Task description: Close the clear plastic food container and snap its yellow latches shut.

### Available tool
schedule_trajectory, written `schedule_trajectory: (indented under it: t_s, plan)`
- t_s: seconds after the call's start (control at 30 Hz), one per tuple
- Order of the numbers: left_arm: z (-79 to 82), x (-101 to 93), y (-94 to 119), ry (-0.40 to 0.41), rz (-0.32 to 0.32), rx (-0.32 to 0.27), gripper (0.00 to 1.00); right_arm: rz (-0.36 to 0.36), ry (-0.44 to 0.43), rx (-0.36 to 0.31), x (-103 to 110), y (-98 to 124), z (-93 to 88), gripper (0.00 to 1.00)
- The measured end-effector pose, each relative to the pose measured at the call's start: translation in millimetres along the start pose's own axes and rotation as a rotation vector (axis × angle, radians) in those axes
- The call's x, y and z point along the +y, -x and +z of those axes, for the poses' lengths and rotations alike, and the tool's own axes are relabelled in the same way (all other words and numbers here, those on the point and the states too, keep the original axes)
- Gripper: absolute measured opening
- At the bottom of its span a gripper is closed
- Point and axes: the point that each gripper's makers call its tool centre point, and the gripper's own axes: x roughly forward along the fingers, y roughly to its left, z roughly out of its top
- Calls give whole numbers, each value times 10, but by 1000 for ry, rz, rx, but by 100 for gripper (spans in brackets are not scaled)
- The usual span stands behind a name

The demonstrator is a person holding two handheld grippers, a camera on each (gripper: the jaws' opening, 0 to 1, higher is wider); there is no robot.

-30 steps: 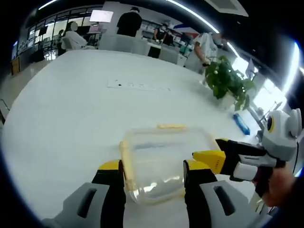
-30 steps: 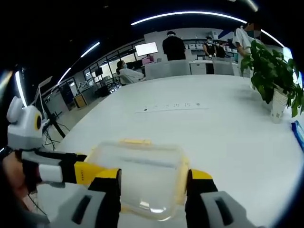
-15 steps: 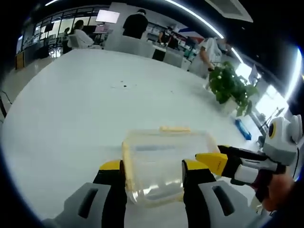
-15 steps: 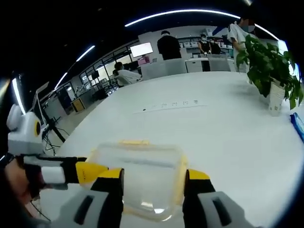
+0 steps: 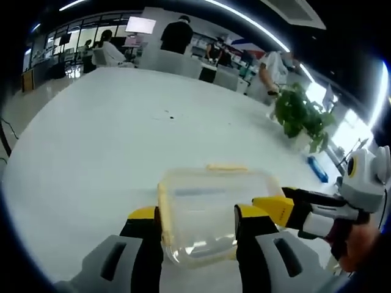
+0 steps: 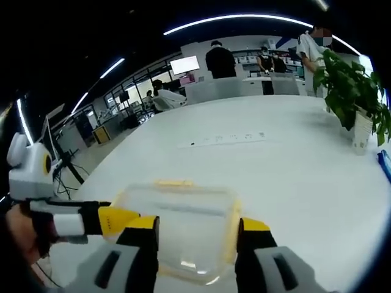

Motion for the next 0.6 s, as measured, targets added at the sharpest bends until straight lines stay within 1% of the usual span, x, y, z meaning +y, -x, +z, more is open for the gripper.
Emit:
schedule_trajectory:
  t_s: [0.2, 0.37, 0.47, 0.6]
  plan:
    - [94, 149, -18, 8, 12, -7, 46, 12, 6, 12, 99, -165, 79, 49]
    - [169, 274, -30, 13, 21, -18, 46, 16, 11, 9, 173, -280, 128, 49]
    - [241, 381, -52, 16, 23, -27, 46, 16, 13, 1, 240, -371, 167, 49]
    - [303, 471, -76, 16, 21, -27, 47, 15, 9, -4, 289, -454, 204, 49]
